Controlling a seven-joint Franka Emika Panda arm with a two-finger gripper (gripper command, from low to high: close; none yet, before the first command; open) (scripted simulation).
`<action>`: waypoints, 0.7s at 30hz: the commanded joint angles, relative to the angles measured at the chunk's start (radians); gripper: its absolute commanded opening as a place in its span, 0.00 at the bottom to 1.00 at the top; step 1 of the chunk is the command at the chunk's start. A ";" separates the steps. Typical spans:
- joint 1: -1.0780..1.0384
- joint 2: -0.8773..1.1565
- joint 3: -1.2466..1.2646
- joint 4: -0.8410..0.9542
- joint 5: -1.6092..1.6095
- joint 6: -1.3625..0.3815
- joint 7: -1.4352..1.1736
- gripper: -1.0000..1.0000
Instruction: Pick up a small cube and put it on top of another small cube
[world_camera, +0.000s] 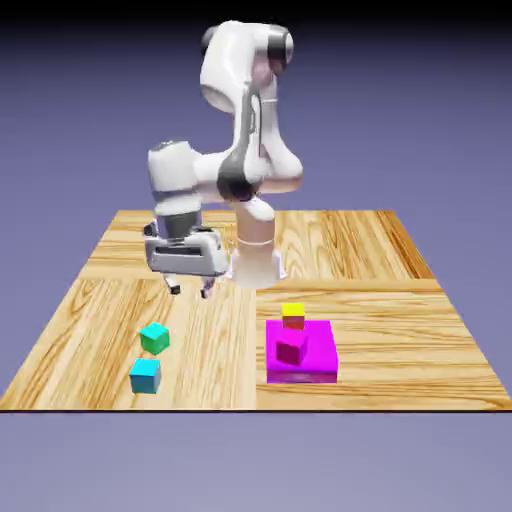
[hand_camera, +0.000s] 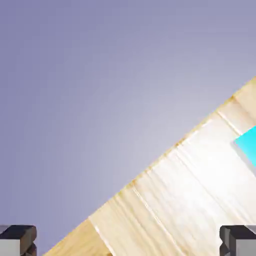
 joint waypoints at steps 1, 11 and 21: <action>0.001 0.036 -0.016 0.027 0.026 -0.034 0.015 0.50; -0.057 0.399 -0.176 0.294 0.286 -0.377 0.162 0.50; -0.084 0.706 -0.207 0.430 0.529 -0.479 0.195 0.50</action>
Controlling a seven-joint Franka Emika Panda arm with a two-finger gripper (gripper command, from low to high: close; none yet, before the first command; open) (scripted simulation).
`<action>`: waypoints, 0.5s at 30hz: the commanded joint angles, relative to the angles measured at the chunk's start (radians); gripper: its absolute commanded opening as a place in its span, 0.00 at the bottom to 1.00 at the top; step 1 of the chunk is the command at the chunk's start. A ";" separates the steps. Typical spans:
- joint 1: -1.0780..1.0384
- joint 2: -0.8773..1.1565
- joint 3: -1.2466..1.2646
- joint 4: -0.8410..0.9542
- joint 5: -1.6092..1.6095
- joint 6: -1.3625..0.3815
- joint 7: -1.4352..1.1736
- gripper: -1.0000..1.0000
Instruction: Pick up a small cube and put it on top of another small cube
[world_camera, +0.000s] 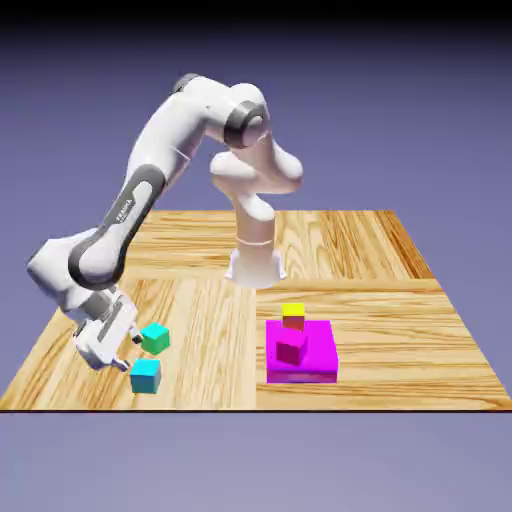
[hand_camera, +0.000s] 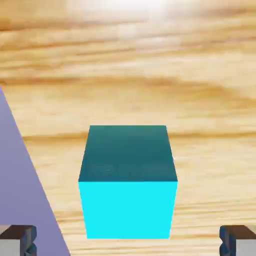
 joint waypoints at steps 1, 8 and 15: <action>0.000 0.000 0.000 0.000 0.000 0.000 0.000 0.00; -0.015 -0.192 0.059 -0.052 -0.173 -0.109 0.046 0.00; -0.028 -0.393 0.313 -0.199 -0.341 -0.130 0.029 0.00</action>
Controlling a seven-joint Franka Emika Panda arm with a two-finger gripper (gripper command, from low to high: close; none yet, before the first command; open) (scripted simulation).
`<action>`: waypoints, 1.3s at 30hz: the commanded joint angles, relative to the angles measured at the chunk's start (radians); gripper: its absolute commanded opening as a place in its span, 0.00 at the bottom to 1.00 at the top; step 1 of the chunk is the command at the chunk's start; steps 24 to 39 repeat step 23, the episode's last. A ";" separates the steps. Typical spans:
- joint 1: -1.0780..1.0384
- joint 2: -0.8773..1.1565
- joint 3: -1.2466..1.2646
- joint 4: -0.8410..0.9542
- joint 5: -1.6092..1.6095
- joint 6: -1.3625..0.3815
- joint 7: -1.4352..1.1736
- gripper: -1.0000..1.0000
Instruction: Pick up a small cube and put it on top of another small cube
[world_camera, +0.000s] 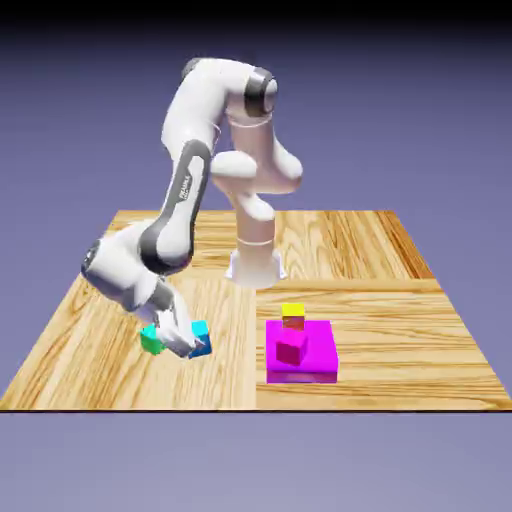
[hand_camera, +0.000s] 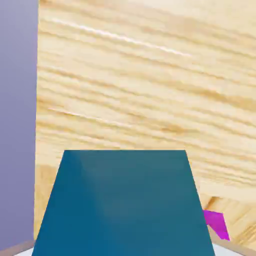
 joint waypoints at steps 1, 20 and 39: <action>-0.002 -0.029 0.036 -0.021 -0.027 -0.003 -0.002 0.00; 0.002 -0.264 0.446 -0.357 -0.254 0.150 -0.046 1.00; -0.015 -0.315 0.431 -0.279 -0.275 0.019 -0.033 1.00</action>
